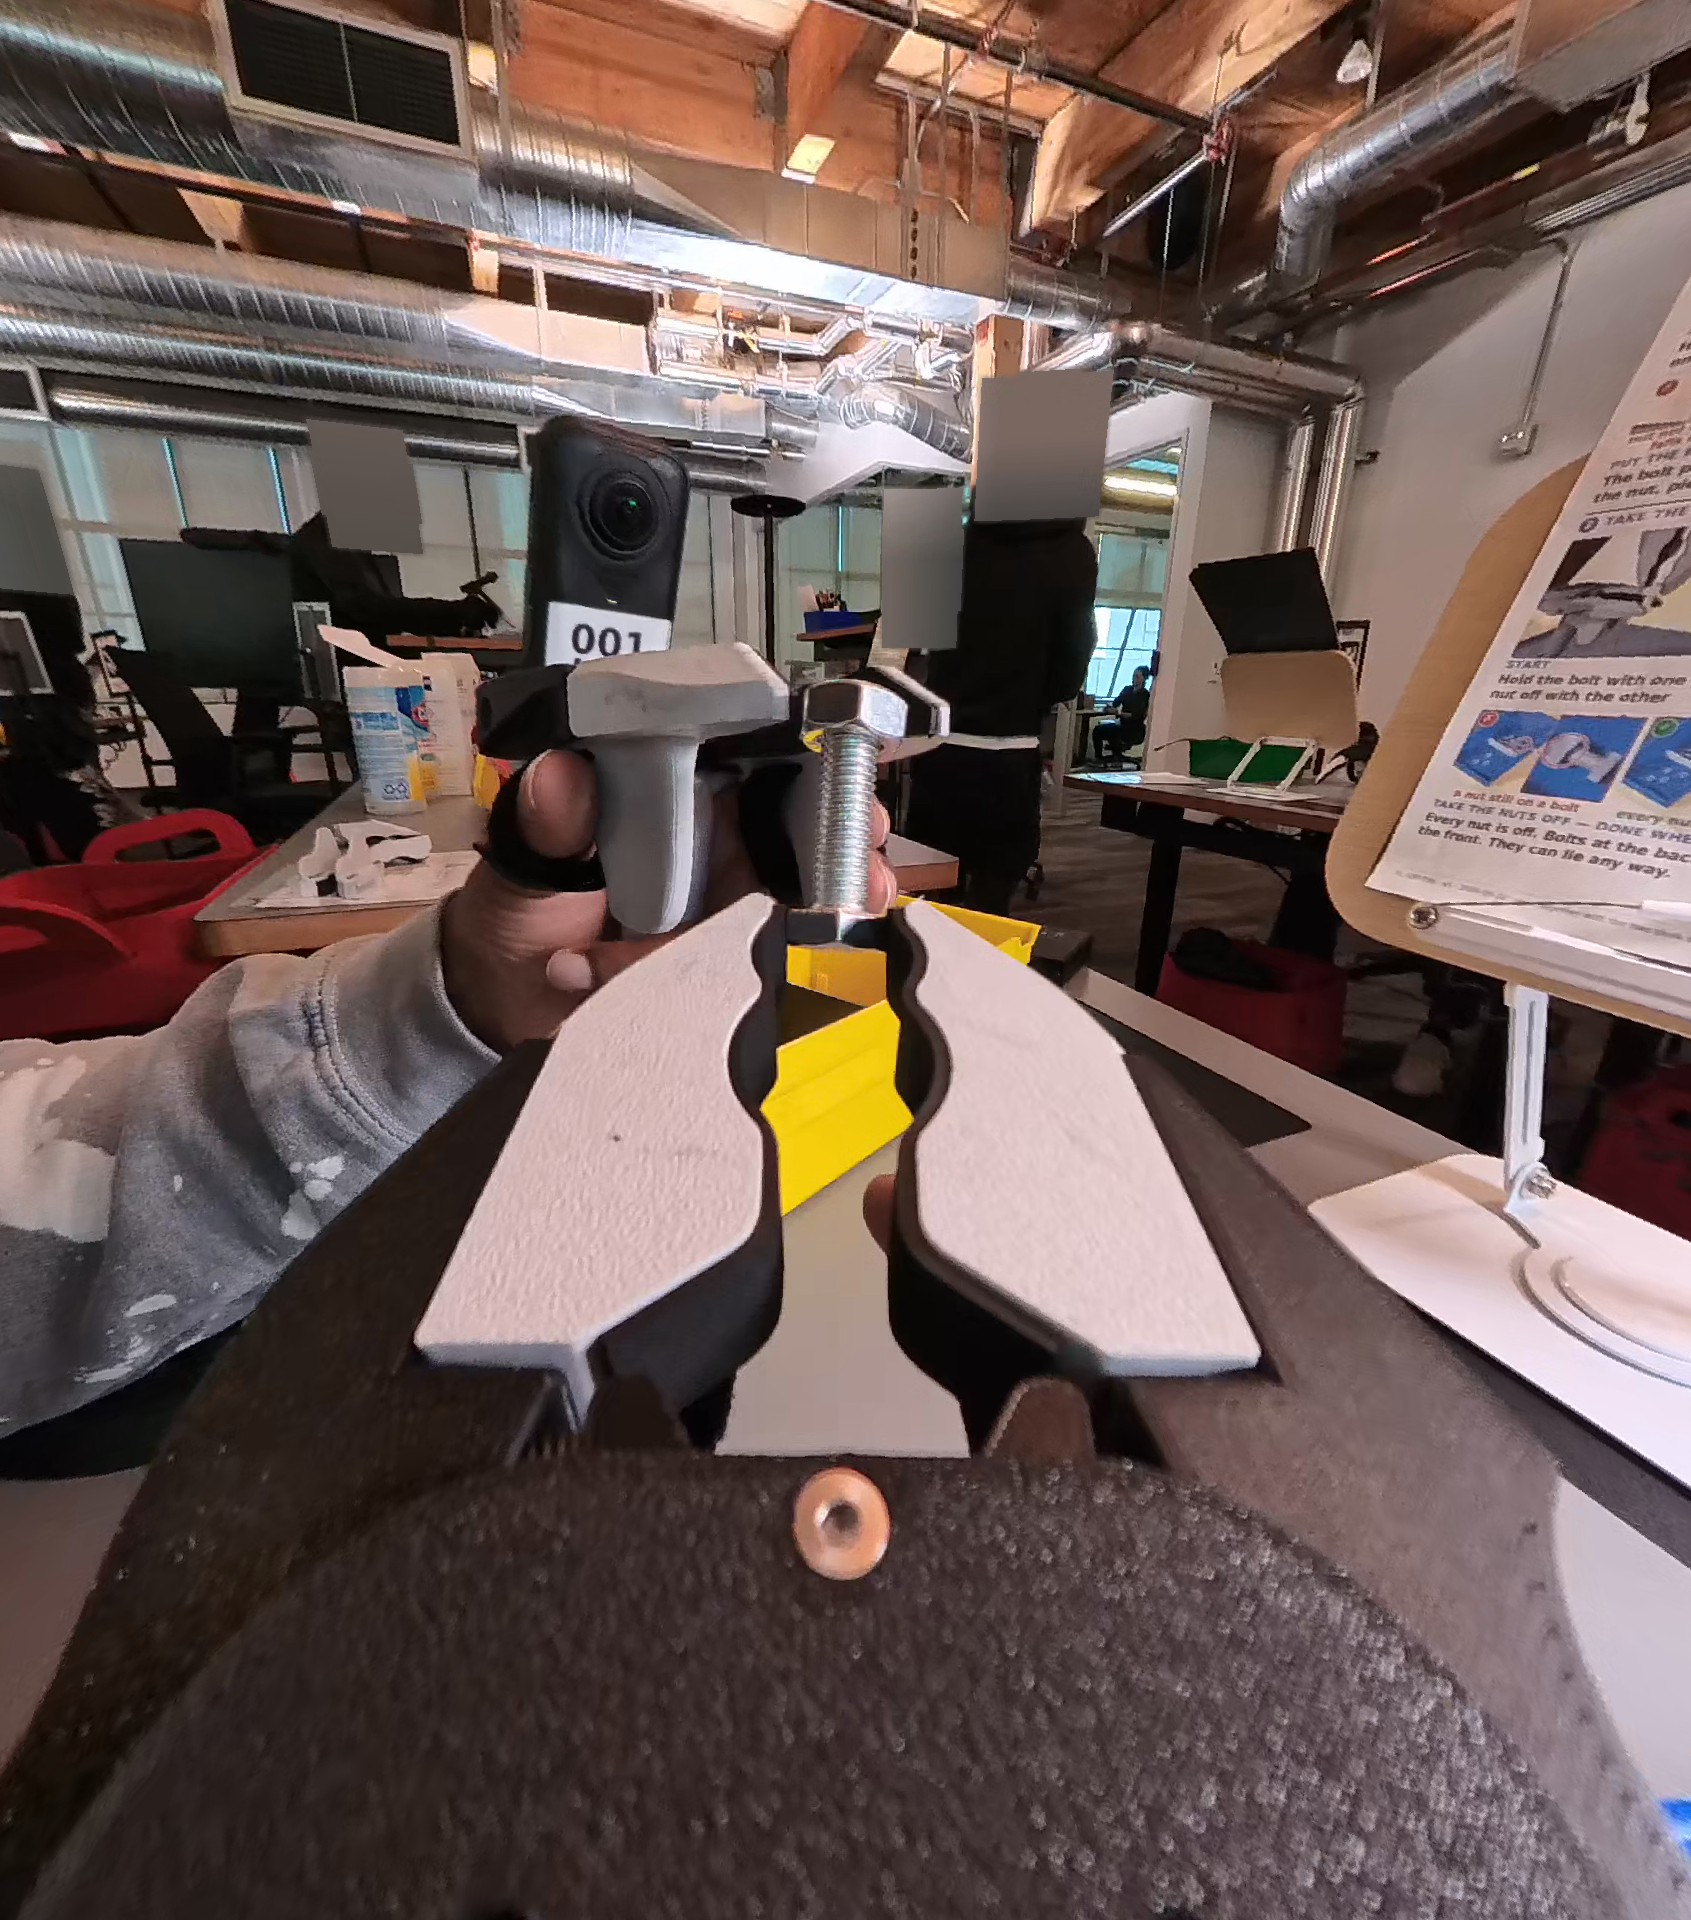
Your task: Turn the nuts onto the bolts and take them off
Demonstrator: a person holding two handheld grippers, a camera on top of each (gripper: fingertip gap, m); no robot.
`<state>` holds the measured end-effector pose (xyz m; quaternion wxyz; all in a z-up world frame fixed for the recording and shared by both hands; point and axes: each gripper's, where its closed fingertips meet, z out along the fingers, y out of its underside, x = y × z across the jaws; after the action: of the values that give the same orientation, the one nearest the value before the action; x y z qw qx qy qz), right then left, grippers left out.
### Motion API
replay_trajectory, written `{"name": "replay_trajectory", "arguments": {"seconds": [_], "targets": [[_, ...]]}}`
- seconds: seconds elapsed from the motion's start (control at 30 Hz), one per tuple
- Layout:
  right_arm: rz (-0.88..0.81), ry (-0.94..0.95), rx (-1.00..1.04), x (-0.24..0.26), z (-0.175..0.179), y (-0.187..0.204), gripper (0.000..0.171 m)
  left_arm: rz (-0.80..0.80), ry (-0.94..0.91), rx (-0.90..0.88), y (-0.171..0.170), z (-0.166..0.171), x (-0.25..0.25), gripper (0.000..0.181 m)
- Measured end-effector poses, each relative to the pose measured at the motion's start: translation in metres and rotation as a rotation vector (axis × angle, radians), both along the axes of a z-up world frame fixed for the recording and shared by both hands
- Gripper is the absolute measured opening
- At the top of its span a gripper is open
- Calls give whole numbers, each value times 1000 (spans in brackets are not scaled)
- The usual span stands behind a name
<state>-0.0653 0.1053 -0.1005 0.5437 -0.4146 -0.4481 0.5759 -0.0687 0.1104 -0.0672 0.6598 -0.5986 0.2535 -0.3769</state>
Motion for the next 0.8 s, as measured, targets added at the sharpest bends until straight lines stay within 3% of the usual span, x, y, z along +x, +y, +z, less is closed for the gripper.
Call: {"name": "replay_trajectory", "arguments": {"seconds": [0.17, 0.8], "targets": [[4, 6, 2, -1, 0, -2, 18, -90, -7, -40, -4, -6, 14, 24], [72, -28, -23, -5, -8, -11, 18, -54, 137, 2, -9, -10, 22, 19]]}}
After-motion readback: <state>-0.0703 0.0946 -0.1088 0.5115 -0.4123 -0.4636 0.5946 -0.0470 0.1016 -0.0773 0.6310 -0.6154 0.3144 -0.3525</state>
